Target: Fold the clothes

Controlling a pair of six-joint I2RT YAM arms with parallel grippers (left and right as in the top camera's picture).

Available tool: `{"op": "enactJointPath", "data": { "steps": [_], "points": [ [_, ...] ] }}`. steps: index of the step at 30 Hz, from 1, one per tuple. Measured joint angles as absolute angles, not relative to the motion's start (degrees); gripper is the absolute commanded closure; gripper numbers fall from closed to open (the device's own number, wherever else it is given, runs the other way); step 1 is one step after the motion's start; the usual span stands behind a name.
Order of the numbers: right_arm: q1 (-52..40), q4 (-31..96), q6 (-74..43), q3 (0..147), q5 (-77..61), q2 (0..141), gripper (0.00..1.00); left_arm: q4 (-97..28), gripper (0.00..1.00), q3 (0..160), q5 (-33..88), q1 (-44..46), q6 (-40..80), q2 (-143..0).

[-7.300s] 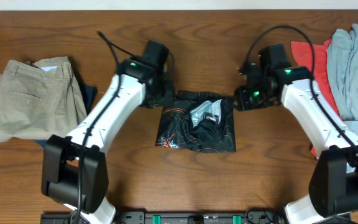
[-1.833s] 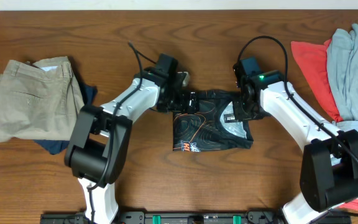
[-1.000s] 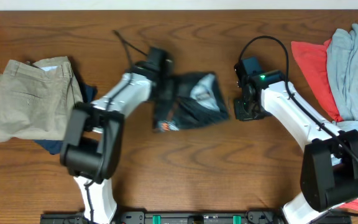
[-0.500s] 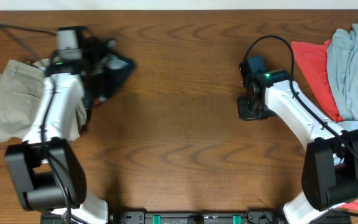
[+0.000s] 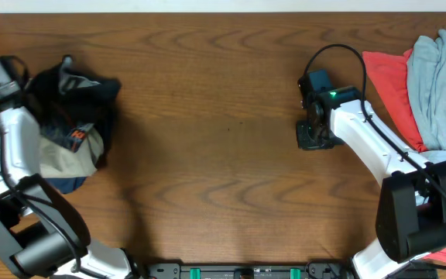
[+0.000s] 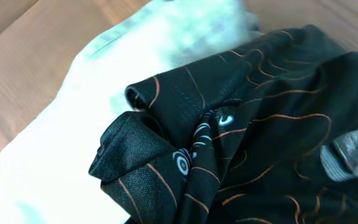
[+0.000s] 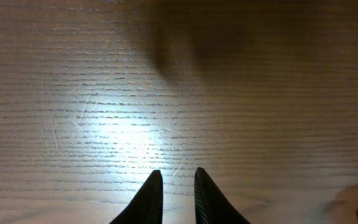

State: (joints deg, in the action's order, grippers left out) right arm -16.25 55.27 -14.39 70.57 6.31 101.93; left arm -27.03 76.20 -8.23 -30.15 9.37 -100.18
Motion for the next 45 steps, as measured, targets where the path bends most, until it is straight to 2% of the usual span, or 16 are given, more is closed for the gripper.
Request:
{"op": "enactJointPath", "data": {
  "steps": [9, 10, 11, 12, 13, 14, 15, 18, 20, 22, 25, 32, 39, 45],
  "points": [
    [-16.3, 55.2, -14.4, 70.6, 6.3, 101.9, 0.83, -28.9, 0.93, 76.2, -4.6, -37.6, 14.5, -100.2],
    [-16.3, 55.2, -14.4, 70.6, 6.3, 101.9, 0.83, -29.3, 0.83, 76.2, -4.4, -38.0, 14.8, -100.2],
    [-16.3, 55.2, -14.4, 70.6, 6.3, 101.9, 0.82, -29.7, 0.66, 76.2, -4.4, -38.3, 14.9, -100.2],
    [-16.3, 55.2, -14.4, 70.6, 6.3, 101.9, 0.82, -30.0, 0.37, 76.2, -4.3, -38.6, 15.1, -100.2],
    [-16.3, 55.2, -14.4, 70.6, 6.3, 101.9, 0.82, -30.2, 0.26, 76.2, -4.4, -38.8, 15.4, -100.2],
    [-16.3, 55.2, -14.4, 70.6, 6.3, 101.9, 0.81, -30.3, 0.17, 76.2, -4.4, -39.0, 15.5, -100.2],
    [-16.3, 55.0, -14.4, 70.6, 6.3, 101.9, 0.74, -30.3, 0.12, 76.2, -4.5, -39.3, 15.7, -100.2],
    [-16.3, 54.6, -14.5, 70.6, 6.2, 101.9, 0.46, -31.0, 0.02, 76.2, -4.5, -39.6, 16.1, -100.2],
    [-16.3, 54.1, -14.1, 70.6, 6.1, 101.9, 0.27, -31.2, 0.02, 76.2, -4.0, -39.6, 16.4, -100.2],
    [-16.3, 53.2, -14.2, 70.6, 5.7, 101.9, 0.19, -31.2, 0.02, 76.2, -2.8, -39.6, 16.5, -100.0],
    [-16.3, 51.0, -13.8, 70.6, 3.8, 101.9, 0.01, -31.0, 0.02, 76.2, -0.4, -39.3, 16.5, -99.0],
    [-15.9, 45.1, -13.6, 70.6, -1.7, 101.9, 0.01, -29.9, 0.02, 76.2, 1.6, -33.6, 14.9, -91.6],
    [-12.2, 41.2, -14.3, 71.2, -4.8, 101.9, 0.01, -31.2, 0.02, 76.2, 3.4, -17.9, 11.7, -86.2],
    [-4.8, 41.7, -14.4, 74.9, -9.8, 101.9, 0.01, -39.9, 0.02, 76.2, 4.8, -2.3, 7.9, -88.7]
  ]
}}
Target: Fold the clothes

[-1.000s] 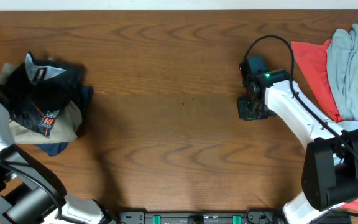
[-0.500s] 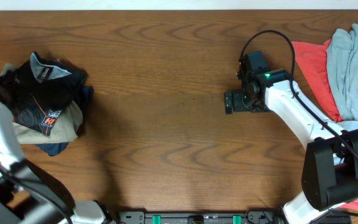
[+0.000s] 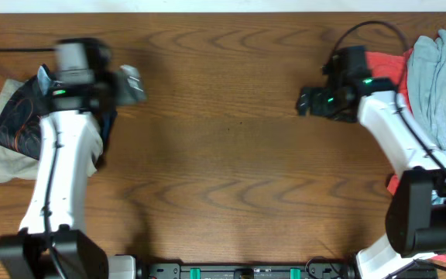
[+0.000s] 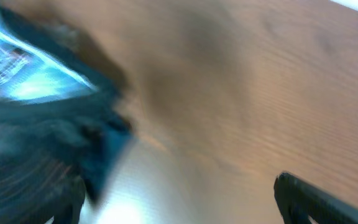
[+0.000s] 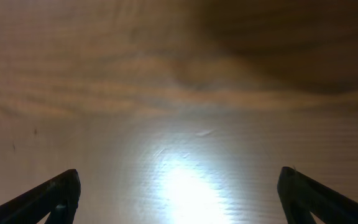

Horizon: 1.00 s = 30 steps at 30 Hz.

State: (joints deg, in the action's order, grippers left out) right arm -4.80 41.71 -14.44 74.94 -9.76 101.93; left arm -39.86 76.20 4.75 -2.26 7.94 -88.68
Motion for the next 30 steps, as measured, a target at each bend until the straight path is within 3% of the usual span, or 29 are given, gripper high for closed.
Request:
{"op": "enactJointPath", "data": {
  "steps": [5, 13, 20, 30],
  "points": [
    [1.4, 48.2, -13.1, 76.8, -12.0, 101.9, 0.01, -55.2, 0.02, 75.9, 5.6, 5.1, 5.7, -91.3],
    [4.1, 57.8, -10.9, 76.8, -12.3, 101.9, 0.01, -63.1, 0.02, 75.8, 5.6, 3.1, 9.6, -89.3],
    [4.1, 48.9, -10.2, 68.6, -12.0, 92.5, 0.01, -55.8, 0.02, 69.8, 5.6, 3.8, 8.7, -74.6],
    [4.1, 29.6, -10.0, 43.6, -6.7, 60.4, 0.01, -37.8, 0.02, 42.7, 5.6, 4.6, 7.7, -37.9]
  ]
}}
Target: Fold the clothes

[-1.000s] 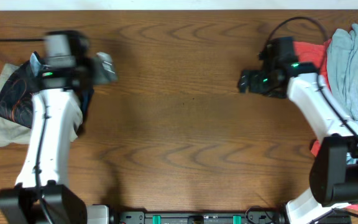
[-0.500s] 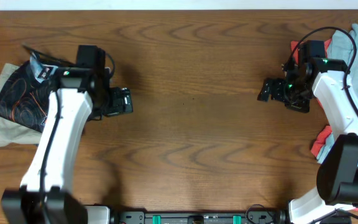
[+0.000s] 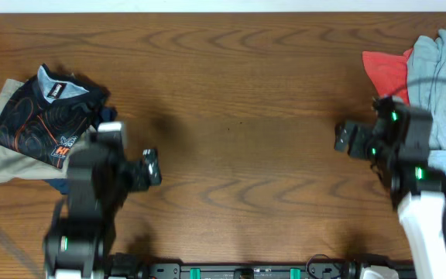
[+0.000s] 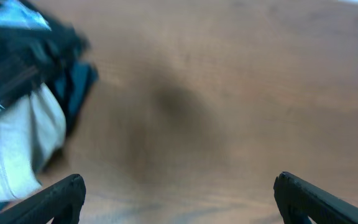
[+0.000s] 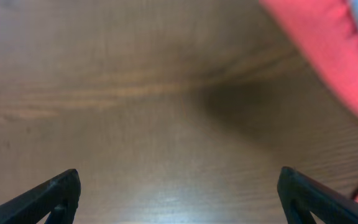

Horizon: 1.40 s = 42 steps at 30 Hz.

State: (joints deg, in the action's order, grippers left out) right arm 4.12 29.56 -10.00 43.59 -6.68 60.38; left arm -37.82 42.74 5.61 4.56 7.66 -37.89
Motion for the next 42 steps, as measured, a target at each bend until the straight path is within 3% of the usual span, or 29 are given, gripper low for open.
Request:
{"op": "enactJointPath", "data": {
  "steps": [9, 34, 42],
  "points": [
    [4.1, 31.0, -10.0, 38.2, -5.5, 46.3, 0.01, -35.9, 0.02, 40.8, 5.6, 4.6, 7.6, -22.8],
    [4.1, 36.2, -10.0, 38.1, -5.3, 45.9, 0.01, -37.6, 0.02, 40.8, 5.6, 4.6, 7.6, -22.5],
    [4.1, 39.2, -10.0, 37.9, -4.0, 34.9, 0.01, -37.6, 0.02, 40.7, 5.6, 4.6, 7.6, -22.5]
  ]
}}
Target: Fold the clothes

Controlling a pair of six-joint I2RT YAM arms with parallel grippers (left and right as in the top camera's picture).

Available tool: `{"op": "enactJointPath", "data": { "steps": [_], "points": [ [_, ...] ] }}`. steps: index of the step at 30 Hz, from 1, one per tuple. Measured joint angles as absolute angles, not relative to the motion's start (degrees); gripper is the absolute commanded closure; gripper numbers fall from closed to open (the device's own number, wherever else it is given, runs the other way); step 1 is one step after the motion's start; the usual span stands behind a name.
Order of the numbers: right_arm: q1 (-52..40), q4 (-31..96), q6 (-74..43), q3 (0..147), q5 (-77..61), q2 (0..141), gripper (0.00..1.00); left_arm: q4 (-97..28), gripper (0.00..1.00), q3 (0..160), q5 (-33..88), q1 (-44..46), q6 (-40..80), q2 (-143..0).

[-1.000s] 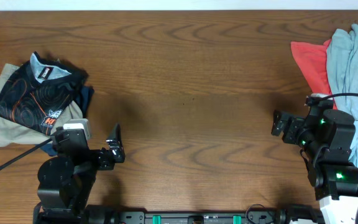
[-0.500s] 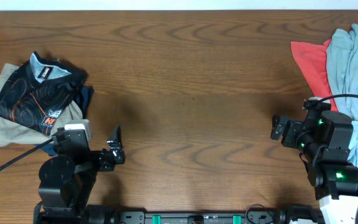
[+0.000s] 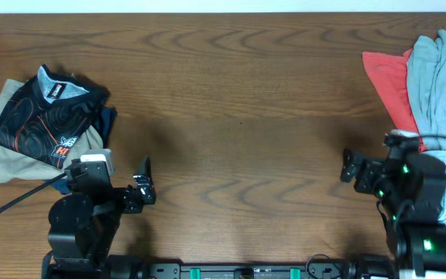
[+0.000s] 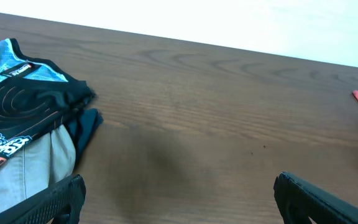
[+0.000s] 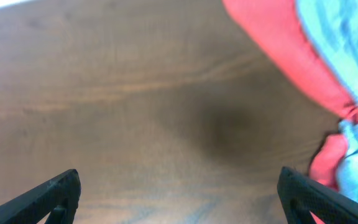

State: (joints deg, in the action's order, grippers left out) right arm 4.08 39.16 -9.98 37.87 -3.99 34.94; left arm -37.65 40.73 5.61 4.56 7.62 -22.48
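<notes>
A folded black shirt with orange line print (image 3: 43, 116) lies on top of a beige garment at the far left; the left wrist view shows the same black shirt (image 4: 23, 109). At the right edge sit a red garment (image 3: 389, 81) and a grey-blue one (image 3: 440, 74), unfolded in a heap; the red garment (image 5: 278, 43) also shows in the right wrist view. My left gripper (image 3: 142, 190) hangs open near the front left, holding nothing. My right gripper (image 3: 348, 167) is open near the front right, beside the heap.
The wooden table (image 3: 231, 124) spans the view. A black cable (image 3: 6, 209) runs from the left arm to the front left edge. A dark blue garment edge (image 4: 86, 124) sticks out under the black shirt.
Both arms have drawn back toward the table's front edge. Both grippers stay open and hold nothing. The folded pile at the left has not moved.
My left gripper was down on the black shirt at the far left while the right one was shut over bare table. Then both were open, the left beside the pile. Later both were nearer the front, and now they sit lowest at the front edge.
</notes>
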Motion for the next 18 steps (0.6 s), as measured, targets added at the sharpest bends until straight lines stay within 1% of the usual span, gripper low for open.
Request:
{"op": "enactJointPath", "data": {
  "steps": [2, 5, 13, 18],
  "points": [
    [4.1, 38.2, -9.9, 37.6, -3.8, 31.3, 0.01, -37.6, 0.02, 40.7, 5.6, 4.6, 7.6, -22.5],
    [4.1, 33.3, -9.1, 34.3, -3.8, 26.6, 0.01, -37.6, 0.02, 40.7, 5.6, 4.6, 7.6, -22.5],
    [4.1, 17.4, -6.5, 16.1, -8.8, 18.8, 0.01, -37.7, 0.02, 40.5, 5.6, 4.6, 7.6, -22.5],
    [4.1, 14.9, -6.1, 11.0, -10.0, 14.9, 0.01, -37.7, 0.02, 40.5, 5.6, 4.6, 7.6, -22.5]
  ]
}}
